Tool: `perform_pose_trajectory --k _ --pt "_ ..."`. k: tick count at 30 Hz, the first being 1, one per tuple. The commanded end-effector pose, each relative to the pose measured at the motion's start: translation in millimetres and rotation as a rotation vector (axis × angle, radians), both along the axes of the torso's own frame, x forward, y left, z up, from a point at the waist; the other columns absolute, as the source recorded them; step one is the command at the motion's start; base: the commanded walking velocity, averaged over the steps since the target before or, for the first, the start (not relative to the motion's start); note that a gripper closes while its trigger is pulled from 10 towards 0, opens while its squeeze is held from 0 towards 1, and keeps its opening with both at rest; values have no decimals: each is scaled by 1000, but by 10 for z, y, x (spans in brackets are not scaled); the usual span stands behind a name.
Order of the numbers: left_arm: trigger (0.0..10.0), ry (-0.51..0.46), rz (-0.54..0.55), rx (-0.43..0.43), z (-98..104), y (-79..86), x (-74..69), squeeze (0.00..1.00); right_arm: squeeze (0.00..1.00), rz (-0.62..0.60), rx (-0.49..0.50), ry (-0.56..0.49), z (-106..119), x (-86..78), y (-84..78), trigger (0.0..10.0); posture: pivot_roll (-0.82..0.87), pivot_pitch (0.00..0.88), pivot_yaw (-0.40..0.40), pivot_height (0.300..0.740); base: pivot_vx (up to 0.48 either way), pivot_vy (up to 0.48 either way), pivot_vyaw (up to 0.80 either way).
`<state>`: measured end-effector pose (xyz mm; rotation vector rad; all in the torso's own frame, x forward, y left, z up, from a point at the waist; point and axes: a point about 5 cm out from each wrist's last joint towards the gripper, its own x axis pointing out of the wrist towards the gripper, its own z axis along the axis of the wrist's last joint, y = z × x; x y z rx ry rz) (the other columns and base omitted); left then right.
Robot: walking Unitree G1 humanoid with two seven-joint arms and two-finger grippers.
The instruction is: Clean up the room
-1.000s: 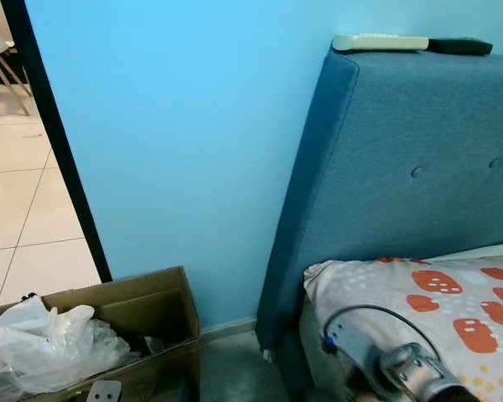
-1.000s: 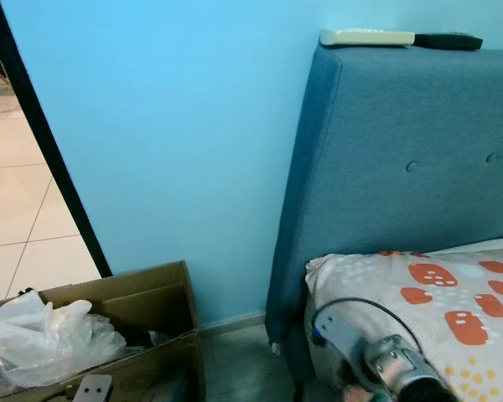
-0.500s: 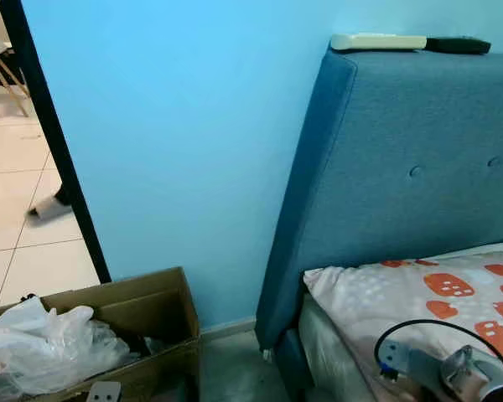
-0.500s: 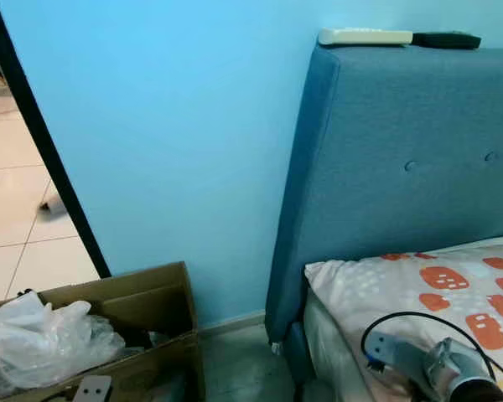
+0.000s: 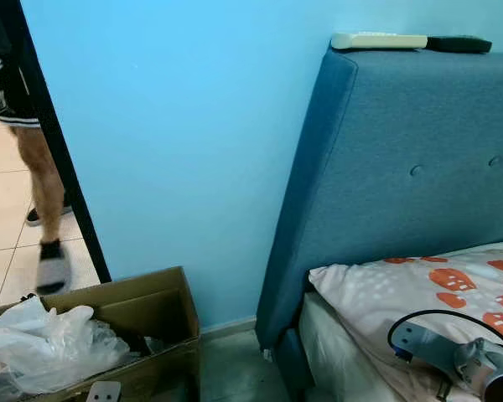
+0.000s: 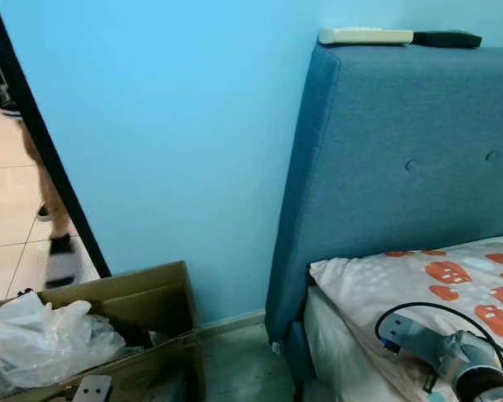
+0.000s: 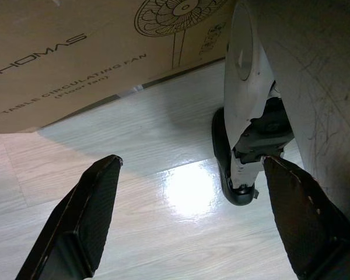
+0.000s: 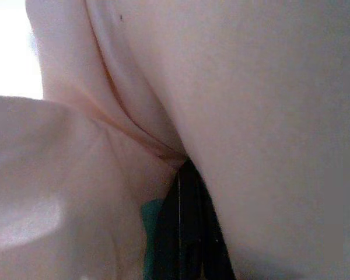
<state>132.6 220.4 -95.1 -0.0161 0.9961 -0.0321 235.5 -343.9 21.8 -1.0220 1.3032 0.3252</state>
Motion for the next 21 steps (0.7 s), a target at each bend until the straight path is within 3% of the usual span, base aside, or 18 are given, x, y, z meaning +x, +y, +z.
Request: perform_pose_trajectory --k 1,7,9,10,14,17,21 --pt "10000 31 -75 -89 -73 -317 -72 0 0 6 -33 4 2 -7 -31 10000 77 58 -124 578 0 0 0" --pt "10000 28 -75 -91 -69 -323 -59 0 0 9 24 50 -42 -35 29 10000 74 55 -122 578 0 0 0" --pt "10000 28 -77 -93 -68 -330 -52 0 0 18 151 115 -98 -69 177 10000 73 54 -123 578 0 0 0" --pt "10000 28 -77 -93 -68 -330 -52 0 0 18 151 115 -98 -69 177 10000 73 54 -123 578 0 0 0" --pt "10000 28 -79 -94 -66 -334 -43 0 0 48 330 188 -130 -104 397 10000 71 50 -122 578 0 0 0" --pt "10000 28 -80 -94 -65 -336 -37 0 0 82 410 227 -104 -120 498 10000 71 49 -122 578 0 0 0" --pt "10000 27 -78 -94 -64 -337 -30 0 0 106 434 239 -51 -101 526 10000 72 46 -123 578 0 0 0"
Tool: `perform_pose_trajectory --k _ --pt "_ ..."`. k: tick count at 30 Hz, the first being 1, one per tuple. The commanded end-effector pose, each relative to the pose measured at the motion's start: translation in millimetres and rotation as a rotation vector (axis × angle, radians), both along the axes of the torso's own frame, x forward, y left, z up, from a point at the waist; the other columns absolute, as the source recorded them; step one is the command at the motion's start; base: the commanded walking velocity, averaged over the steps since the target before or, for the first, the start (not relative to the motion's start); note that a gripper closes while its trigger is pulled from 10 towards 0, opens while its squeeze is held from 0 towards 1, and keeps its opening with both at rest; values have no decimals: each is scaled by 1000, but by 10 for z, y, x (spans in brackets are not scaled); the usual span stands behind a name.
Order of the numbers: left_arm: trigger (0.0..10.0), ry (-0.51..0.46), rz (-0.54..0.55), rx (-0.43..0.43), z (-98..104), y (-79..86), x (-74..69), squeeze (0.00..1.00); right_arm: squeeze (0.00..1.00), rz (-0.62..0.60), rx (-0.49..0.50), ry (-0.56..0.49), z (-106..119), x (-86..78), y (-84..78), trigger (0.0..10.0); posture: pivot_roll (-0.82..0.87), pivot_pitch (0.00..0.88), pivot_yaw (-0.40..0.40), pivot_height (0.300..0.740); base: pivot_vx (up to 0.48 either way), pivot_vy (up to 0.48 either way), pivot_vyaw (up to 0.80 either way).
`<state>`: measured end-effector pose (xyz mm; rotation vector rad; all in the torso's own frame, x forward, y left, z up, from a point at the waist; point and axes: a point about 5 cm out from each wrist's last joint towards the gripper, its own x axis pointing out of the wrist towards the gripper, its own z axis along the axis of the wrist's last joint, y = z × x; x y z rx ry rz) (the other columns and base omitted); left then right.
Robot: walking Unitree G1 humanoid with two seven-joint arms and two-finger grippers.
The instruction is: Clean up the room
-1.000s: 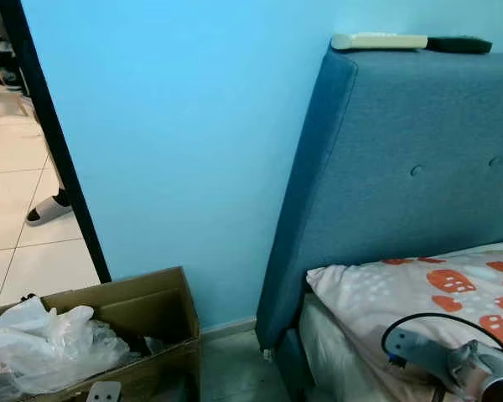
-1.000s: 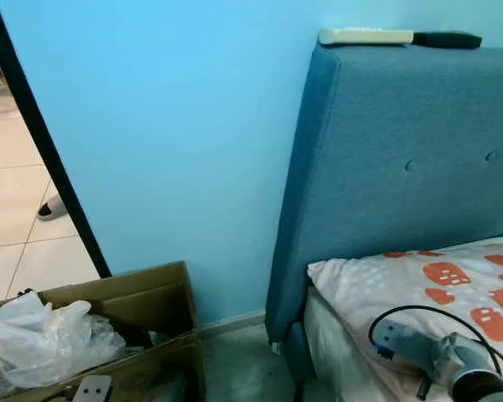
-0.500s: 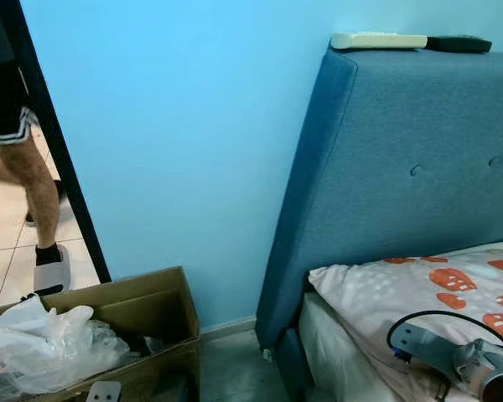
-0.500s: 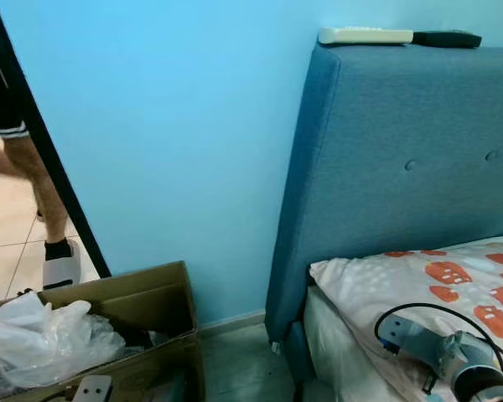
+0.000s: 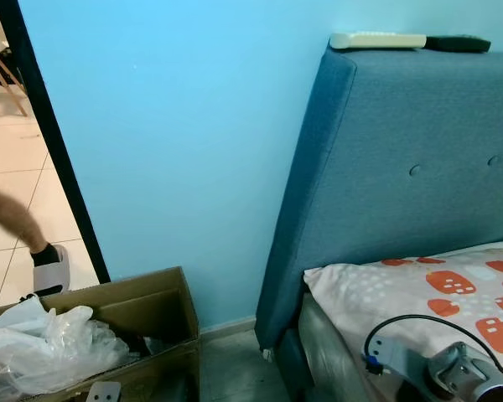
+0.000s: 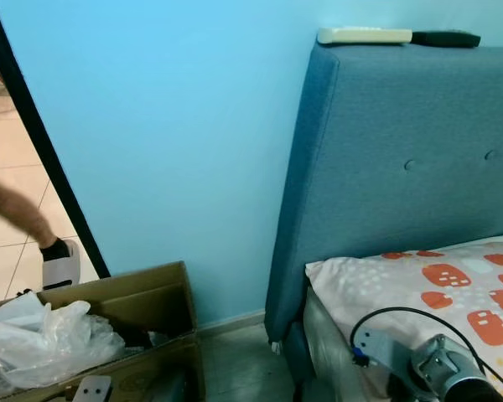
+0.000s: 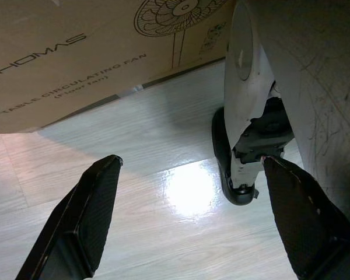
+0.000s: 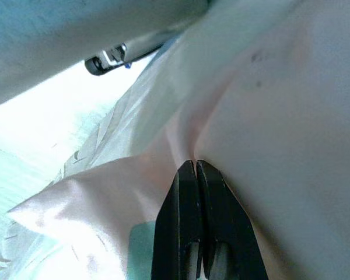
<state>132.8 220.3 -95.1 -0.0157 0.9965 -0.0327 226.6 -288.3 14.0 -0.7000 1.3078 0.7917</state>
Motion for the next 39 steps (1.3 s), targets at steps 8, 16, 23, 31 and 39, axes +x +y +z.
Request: perform_pose_trajectory --k 8,16,23,31,39 --pt "10000 29 -75 -92 -64 -337 -26 0 0 49 237 -3 218 28 226 10000 72 39 -125 578 0 0 0" --pt "10000 9 -73 -58 -38 -333 62 0 0 -338 582 -448 274 654 754 10000 71 4 -137 578 0 0 0" --pt "10000 -28 -18 31 21 -218 205 0 0 -563 725 -438 26 612 1062 10000 89 0 -141 592 0 0 0" --pt "10000 -121 158 88 182 75 455 0 0 -800 691 -383 -401 319 1157 10000 115 0 -135 616 0 0 0" --pt "10000 -161 188 92 252 121 572 0 0 -888 595 -353 -599 120 1073 10000 124 0 -120 645 0 0 0"
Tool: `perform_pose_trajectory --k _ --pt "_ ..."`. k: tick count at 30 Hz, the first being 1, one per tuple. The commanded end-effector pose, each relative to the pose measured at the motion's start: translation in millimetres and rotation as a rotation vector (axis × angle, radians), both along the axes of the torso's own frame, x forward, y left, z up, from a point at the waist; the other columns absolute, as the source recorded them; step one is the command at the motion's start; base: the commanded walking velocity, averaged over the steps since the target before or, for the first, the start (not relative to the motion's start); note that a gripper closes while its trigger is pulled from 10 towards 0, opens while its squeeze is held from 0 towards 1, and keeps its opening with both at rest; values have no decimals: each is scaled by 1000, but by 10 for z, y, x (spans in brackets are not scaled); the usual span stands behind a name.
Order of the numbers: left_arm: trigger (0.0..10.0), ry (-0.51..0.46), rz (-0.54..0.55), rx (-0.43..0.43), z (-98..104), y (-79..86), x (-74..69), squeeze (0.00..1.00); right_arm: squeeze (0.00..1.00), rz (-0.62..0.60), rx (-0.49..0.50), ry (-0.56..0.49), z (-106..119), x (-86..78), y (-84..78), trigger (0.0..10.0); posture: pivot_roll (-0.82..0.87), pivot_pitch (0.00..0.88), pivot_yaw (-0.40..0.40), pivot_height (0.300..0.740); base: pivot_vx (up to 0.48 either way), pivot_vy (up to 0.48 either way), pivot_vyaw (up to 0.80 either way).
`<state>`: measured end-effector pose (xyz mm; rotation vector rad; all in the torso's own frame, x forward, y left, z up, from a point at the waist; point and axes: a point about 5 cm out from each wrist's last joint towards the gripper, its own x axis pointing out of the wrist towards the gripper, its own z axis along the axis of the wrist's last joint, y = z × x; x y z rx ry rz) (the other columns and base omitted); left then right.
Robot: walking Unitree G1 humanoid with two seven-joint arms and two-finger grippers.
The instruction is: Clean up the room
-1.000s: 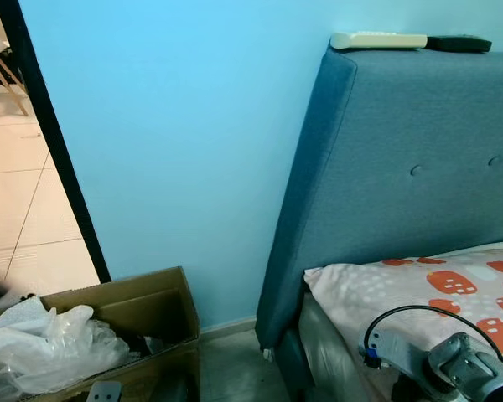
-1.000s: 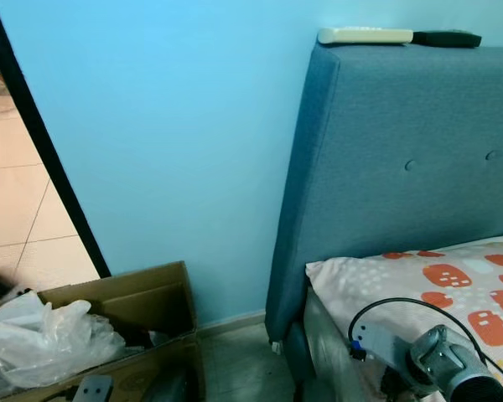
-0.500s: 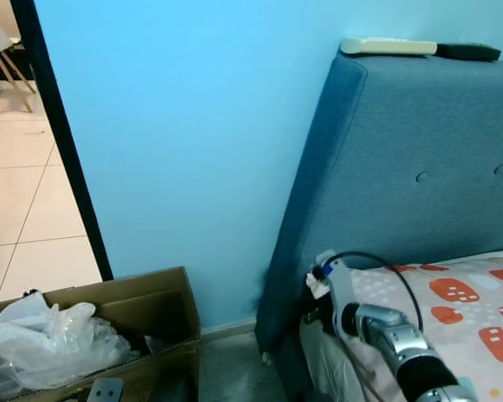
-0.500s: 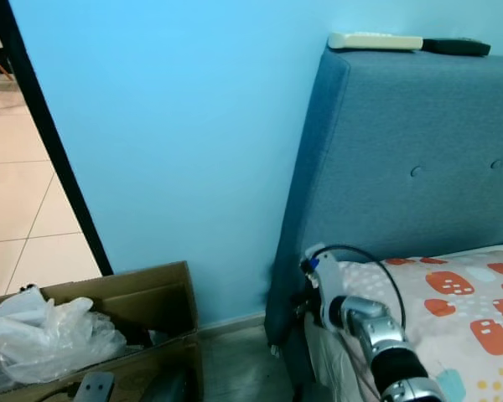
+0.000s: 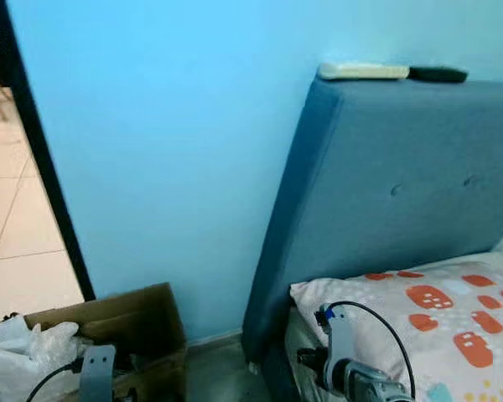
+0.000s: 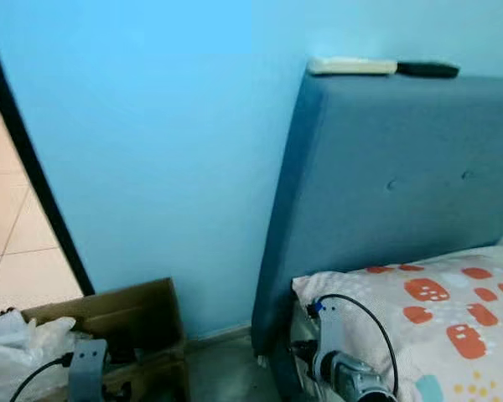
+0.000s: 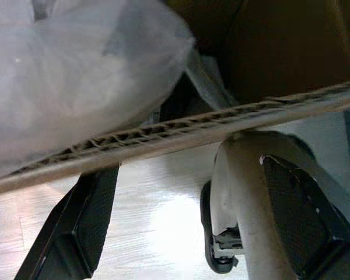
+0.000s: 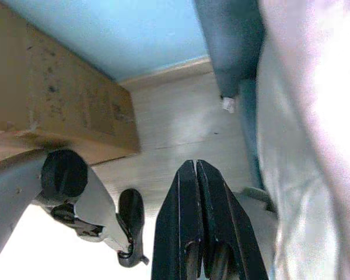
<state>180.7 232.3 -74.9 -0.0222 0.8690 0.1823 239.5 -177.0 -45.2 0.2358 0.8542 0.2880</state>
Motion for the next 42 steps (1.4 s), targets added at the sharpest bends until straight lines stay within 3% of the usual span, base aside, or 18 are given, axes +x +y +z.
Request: perform_pose_trajectory --k 1,6,8,17,29,42 --pt "10000 -37 -1 3 51 0 93 0 0 -19 -14 -3 -7 -9 -40 10000 124 0 -120 645 0 0 0" --pt "10000 31 -18 14 -27 -29 -31 0 0 -35 -111 68 -158 -205 -107 10000 121 0 -104 665 0 0 0" --pt "10000 96 -50 14 -106 -79 -168 0 0 -24 -172 112 -242 -335 -139 10000 119 0 -97 679 0 0 0" --pt "10000 191 -144 12 -217 -207 -369 0 0 -72 -209 141 -303 -438 -191 10000 120 0 -87 703 -343 0 0" --pt "10000 239 -204 18 -256 -255 -447 0 0 -53 -221 158 -345 -517 -185 10000 116 0 -90 718 0 0 0" --pt "10000 242 -268 26 -248 -384 -357 0 0 -102 -330 226 -439 -733 -313 10000 100 0 -80 740 -39 0 0"
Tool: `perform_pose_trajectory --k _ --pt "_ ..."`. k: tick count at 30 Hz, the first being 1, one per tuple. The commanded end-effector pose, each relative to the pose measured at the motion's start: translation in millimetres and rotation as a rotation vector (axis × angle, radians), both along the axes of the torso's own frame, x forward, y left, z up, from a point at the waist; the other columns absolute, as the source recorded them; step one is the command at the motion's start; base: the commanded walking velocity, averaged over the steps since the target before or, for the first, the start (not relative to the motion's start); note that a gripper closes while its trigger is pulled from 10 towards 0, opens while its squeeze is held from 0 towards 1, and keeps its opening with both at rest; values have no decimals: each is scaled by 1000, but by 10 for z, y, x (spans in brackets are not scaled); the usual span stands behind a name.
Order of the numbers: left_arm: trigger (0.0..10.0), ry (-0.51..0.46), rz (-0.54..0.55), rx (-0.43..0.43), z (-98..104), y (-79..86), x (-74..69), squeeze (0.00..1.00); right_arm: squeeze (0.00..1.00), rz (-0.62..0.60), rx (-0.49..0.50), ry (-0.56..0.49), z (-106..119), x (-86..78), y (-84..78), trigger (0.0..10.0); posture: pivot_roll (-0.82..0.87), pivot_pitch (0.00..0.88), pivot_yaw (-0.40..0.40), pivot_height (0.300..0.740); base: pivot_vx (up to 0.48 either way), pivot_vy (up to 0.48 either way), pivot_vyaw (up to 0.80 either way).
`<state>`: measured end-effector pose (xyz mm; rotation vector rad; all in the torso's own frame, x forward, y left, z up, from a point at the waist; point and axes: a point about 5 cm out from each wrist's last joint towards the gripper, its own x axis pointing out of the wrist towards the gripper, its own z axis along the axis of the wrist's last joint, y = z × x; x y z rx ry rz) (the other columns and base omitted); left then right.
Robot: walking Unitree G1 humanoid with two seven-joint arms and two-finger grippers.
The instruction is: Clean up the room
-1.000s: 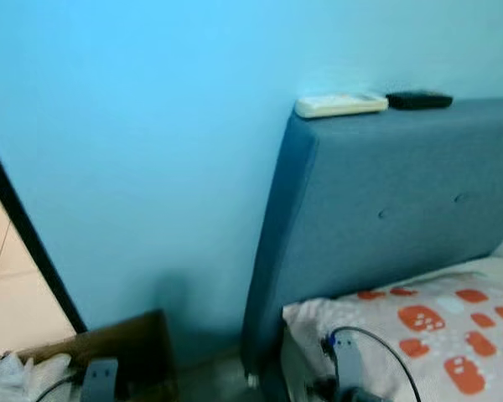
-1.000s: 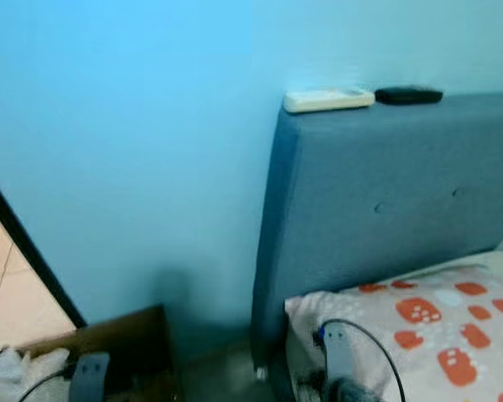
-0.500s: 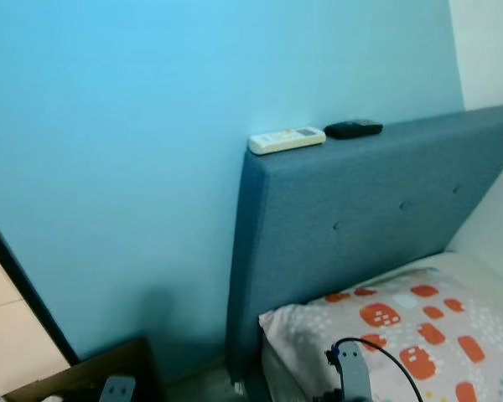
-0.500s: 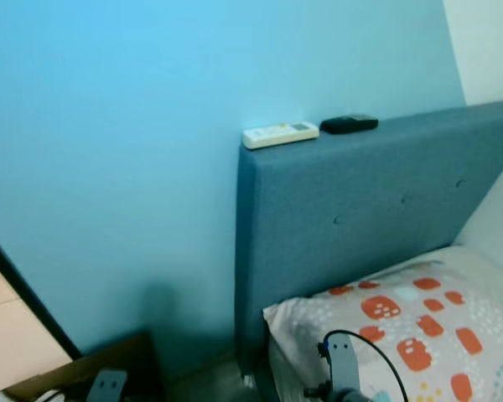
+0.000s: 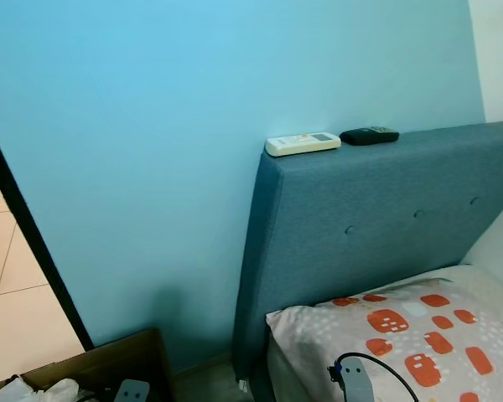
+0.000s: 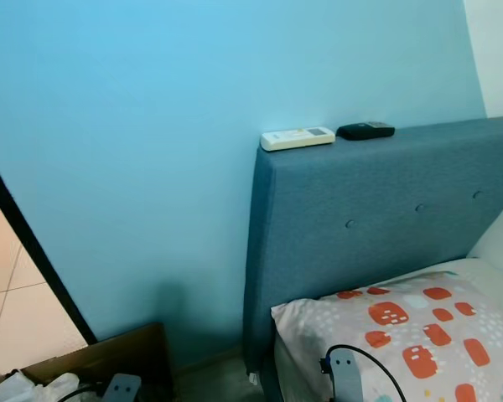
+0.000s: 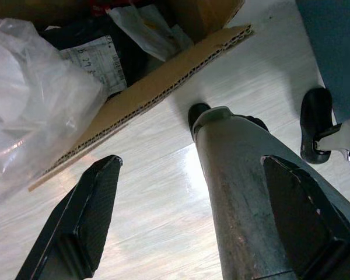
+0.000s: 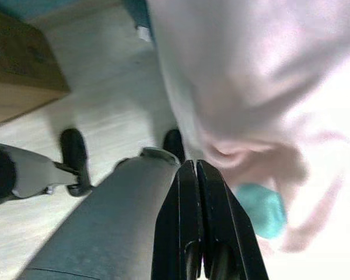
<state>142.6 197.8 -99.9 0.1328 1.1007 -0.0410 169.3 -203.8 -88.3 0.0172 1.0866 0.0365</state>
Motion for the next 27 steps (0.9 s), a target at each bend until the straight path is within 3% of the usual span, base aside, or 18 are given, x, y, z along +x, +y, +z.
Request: perform_pose_trajectory --k 1,9,27 --pt "10000 4 -27 -1 1 -54 28 0 0 -15 -66 35 -32 -102 -92 10000 98 0 -80 740 -311 0 0" --pt "10000 17 -54 4 -11 -79 4 0 0 -36 -155 115 -105 -341 -204 10000 96 0 -89 740 -328 0 0" --pt "10000 37 -71 9 -37 -98 -63 0 0 1 -195 160 -140 -477 -247 10000 88 0 -98 740 -334 0 0"
